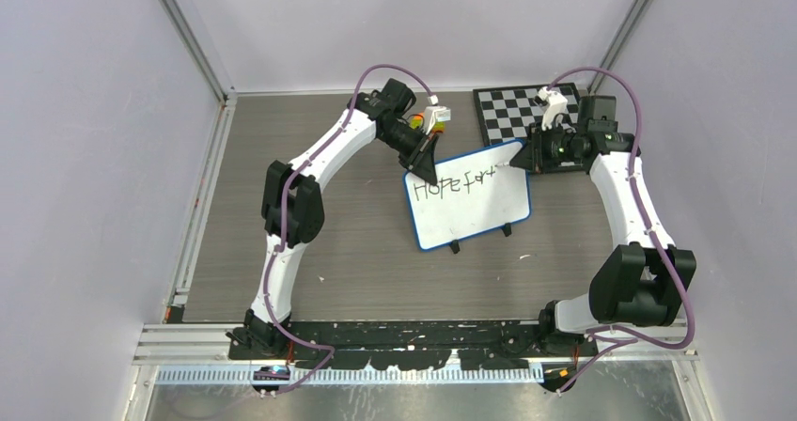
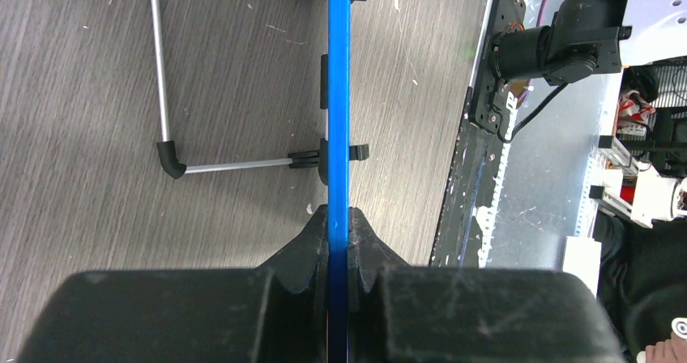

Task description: Write a sentence on the whiteboard

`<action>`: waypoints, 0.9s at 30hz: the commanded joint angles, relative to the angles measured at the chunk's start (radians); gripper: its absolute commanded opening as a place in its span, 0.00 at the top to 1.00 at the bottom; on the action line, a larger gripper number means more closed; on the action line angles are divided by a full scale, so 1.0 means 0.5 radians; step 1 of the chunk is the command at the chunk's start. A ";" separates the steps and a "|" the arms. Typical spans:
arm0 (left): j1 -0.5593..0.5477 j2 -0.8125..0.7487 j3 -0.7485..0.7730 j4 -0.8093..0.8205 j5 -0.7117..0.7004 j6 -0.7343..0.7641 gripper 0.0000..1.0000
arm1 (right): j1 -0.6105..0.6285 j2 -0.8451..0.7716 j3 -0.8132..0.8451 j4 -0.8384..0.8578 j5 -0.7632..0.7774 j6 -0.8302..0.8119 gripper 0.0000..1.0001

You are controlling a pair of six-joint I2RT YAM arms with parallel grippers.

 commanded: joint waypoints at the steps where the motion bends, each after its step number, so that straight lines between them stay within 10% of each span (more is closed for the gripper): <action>1: -0.048 0.022 0.029 -0.017 0.034 0.019 1.00 | -0.005 -0.032 0.103 0.131 -0.016 0.058 1.00; 27: -0.046 0.039 0.033 -0.008 0.029 0.013 1.00 | -0.005 -0.091 -0.108 0.120 0.058 -0.020 1.00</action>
